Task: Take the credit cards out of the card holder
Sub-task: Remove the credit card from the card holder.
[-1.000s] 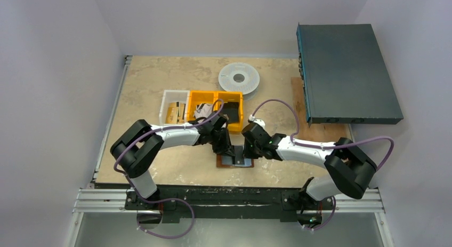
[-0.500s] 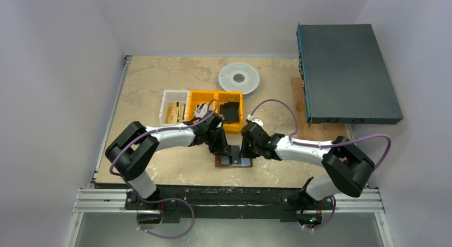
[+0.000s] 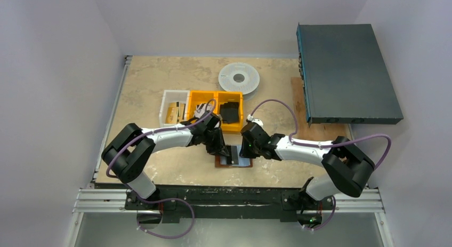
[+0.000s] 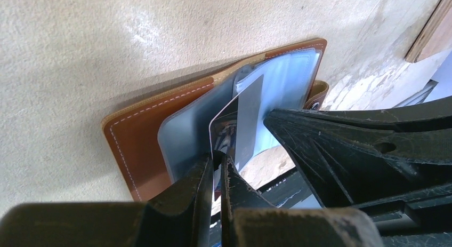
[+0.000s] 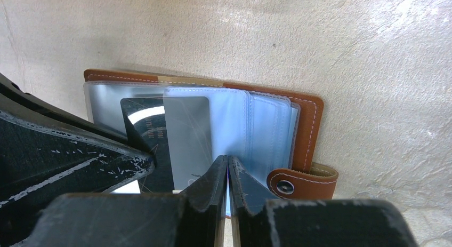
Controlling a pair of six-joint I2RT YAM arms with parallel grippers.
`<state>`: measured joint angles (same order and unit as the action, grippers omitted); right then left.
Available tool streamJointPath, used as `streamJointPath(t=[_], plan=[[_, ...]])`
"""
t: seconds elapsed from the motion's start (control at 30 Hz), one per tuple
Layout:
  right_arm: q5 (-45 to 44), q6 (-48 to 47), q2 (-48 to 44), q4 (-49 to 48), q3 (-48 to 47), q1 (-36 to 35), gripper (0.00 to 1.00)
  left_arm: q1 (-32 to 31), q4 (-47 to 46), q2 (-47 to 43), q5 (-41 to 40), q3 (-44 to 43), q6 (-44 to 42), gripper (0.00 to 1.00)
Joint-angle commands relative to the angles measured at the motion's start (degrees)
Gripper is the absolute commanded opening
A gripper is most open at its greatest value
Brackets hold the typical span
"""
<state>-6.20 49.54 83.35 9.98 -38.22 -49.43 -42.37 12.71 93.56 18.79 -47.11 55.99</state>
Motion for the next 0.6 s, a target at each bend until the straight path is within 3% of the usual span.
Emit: streamJointPath(t=[0.0,0.57], plan=[[-2.9,-1.1,1.5,6.5,2.4,0.8,0.06,0.7,5.4,-1.8,-3.4,0.2,-2.9,0.0],[-1.1,-2.0,-4.9,8.6,-2.2,0.8,0.07,0.8,16.8,-16.2,-7.6,-2.3,-7.6,0.0]])
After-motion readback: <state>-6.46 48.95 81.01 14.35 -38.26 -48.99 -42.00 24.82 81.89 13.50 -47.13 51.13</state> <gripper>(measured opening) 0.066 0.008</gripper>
